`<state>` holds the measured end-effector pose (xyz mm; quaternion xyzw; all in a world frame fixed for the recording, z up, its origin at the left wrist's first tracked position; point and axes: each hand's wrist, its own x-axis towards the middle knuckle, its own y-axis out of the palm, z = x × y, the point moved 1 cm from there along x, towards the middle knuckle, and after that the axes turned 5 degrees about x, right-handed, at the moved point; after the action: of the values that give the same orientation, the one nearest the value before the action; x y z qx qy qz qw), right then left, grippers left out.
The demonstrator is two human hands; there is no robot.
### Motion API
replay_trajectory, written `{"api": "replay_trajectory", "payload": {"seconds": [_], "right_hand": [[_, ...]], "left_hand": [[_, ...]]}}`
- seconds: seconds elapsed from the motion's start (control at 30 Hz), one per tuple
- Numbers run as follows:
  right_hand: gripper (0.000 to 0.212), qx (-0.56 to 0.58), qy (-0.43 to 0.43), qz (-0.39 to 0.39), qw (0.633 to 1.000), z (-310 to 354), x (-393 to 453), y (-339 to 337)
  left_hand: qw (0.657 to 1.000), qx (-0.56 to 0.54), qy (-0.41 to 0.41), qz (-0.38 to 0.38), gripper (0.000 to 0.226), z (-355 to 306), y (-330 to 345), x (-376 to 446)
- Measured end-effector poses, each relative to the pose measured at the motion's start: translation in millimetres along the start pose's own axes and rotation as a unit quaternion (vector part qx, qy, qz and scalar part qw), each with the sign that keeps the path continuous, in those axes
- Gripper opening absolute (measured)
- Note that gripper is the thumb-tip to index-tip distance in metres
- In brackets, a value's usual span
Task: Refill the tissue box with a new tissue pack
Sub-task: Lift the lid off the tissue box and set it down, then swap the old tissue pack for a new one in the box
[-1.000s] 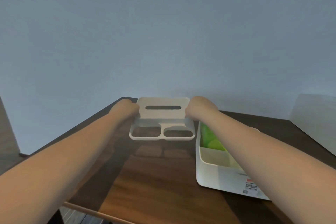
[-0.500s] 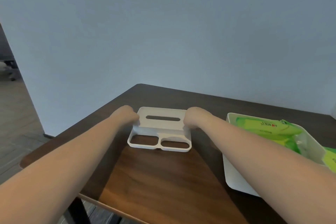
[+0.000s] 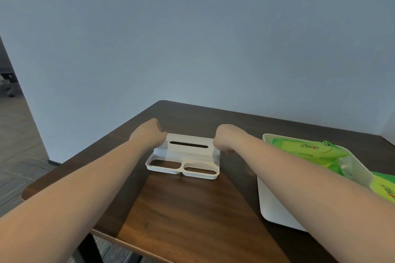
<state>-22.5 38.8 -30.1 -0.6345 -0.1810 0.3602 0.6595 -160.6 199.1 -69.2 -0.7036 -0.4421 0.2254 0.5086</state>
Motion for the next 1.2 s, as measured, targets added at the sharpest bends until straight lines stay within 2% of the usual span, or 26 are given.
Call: {"api": "replay_trajectory", "payload": {"seconds": [0.17, 0.3, 0.4, 0.53, 0.6, 0.67, 0.73, 0.8, 0.9, 1.0, 1.1, 1.2], "right_hand": [[0.024, 0.064, -0.019, -0.082, 0.994, -18.9, -21.5, -26.6], [0.023, 0.102, -0.016, -0.162, 0.981, -59.9, -43.7, -56.3], [0.018, 0.115, 0.015, -0.210, 0.971, -107.3, -62.3, -68.8], [0.008, 0.118, 0.077, -0.234, 0.962, -172.0, -88.3, -67.8], [0.003, 0.123, 0.111, -0.230, 0.959, -202.2, -97.8, -61.7], [0.008, 0.123, 0.154, -0.207, 0.958, -228.1, -106.1, -53.3], [0.033, 0.115, 0.195, -0.174, 0.958, -249.4, -112.7, -43.7], [0.052, 0.101, 0.213, -0.137, 0.962, -263.5, -121.0, -35.2], [0.080, 0.103, 0.226, -0.060, 0.967, -274.5, -130.7, -22.7], [0.096, 0.098, 0.223, -0.007, 0.970, -278.1, -137.5, -16.6], [0.096, 0.101, 0.217, 0.003, 0.971, -279.8, -140.3, -18.1], [0.086, 0.108, 0.211, 0.001, 0.972, -274.1, -139.2, -18.7]], "left_hand": [[0.998, -0.019, 0.053, -0.002, 0.009, -40.9, -16.1, -16.4], [0.993, -0.043, 0.105, 0.008, 0.019, -91.2, -22.6, -39.6], [0.988, -0.046, 0.142, 0.022, 0.025, -133.6, -21.1, -61.8], [0.980, -0.070, 0.184, 0.041, 0.023, -180.7, -8.7, -85.8], [0.970, -0.102, 0.216, 0.050, 0.027, -198.7, -3.4, -96.3], [0.951, -0.128, 0.265, 0.095, 0.038, -213.3, -2.0, -107.6], [0.933, -0.088, 0.314, 0.155, 0.051, -222.4, -2.4, -119.1], [0.924, -0.002, 0.340, 0.177, 0.059, -226.6, -0.3, -123.5], [0.924, 0.052, 0.347, 0.151, 0.056, -228.4, 4.3, -125.7], [0.926, 0.007, 0.355, 0.128, 0.041, -231.2, 5.2, -130.0], [0.930, -0.042, 0.354, 0.092, 0.025, -235.5, 3.6, -133.9], [0.935, -0.121, 0.330, 0.053, 0.020, -239.5, 2.3, -133.4]]}}
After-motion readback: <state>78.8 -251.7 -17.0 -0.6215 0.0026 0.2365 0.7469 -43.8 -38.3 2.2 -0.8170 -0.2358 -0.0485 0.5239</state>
